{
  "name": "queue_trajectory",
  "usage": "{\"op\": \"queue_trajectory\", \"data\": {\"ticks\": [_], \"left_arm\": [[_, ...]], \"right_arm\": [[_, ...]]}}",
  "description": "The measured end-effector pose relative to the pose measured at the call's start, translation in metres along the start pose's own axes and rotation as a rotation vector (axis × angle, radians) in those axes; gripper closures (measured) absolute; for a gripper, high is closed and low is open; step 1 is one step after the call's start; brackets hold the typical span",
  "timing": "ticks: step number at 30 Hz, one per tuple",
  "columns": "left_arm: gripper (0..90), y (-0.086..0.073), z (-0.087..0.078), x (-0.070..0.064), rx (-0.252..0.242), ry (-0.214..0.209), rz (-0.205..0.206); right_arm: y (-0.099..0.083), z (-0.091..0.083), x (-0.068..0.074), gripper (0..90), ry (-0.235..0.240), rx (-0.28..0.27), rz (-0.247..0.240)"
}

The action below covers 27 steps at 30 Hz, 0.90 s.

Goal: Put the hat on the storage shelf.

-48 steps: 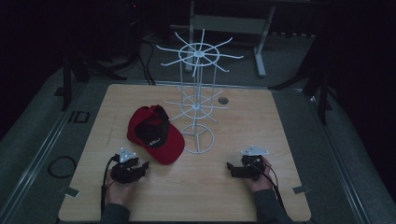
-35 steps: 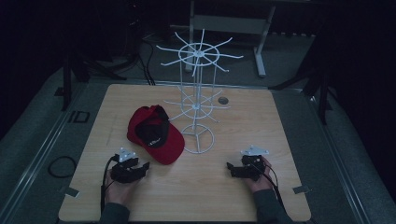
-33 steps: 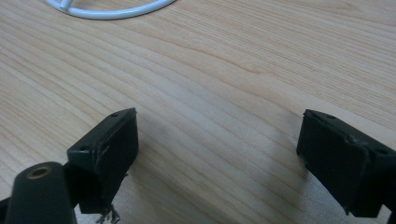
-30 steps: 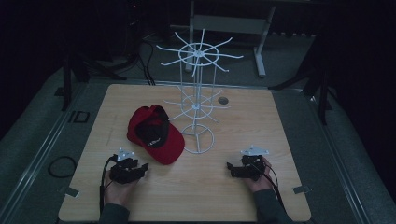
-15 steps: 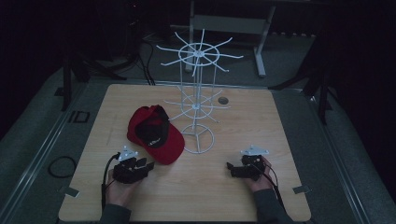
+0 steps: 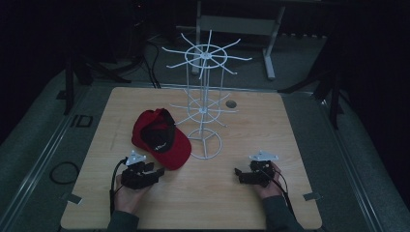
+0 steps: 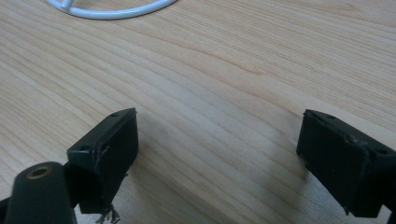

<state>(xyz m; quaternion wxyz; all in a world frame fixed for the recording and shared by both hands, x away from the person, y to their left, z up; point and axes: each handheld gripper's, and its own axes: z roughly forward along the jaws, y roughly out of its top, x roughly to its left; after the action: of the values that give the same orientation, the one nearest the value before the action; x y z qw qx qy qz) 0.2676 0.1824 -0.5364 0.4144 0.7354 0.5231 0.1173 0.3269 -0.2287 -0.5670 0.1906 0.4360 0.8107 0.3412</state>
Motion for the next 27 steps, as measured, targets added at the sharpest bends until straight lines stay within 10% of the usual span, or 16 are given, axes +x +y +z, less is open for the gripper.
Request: {"op": "queue_trajectory", "data": {"ticks": [13,27], "left_arm": [[44.2,0.003,0.026,-0.019,0.049,-0.021,0.012],[62.0,0.010,0.017,0.000,0.037,0.021,-0.082]], "right_arm": [[0.000,0.000,0.000,12.5,0.001,0.000,0.000],[0.000,0.000,0.000,12.5,0.001,0.000,0.000]]}}
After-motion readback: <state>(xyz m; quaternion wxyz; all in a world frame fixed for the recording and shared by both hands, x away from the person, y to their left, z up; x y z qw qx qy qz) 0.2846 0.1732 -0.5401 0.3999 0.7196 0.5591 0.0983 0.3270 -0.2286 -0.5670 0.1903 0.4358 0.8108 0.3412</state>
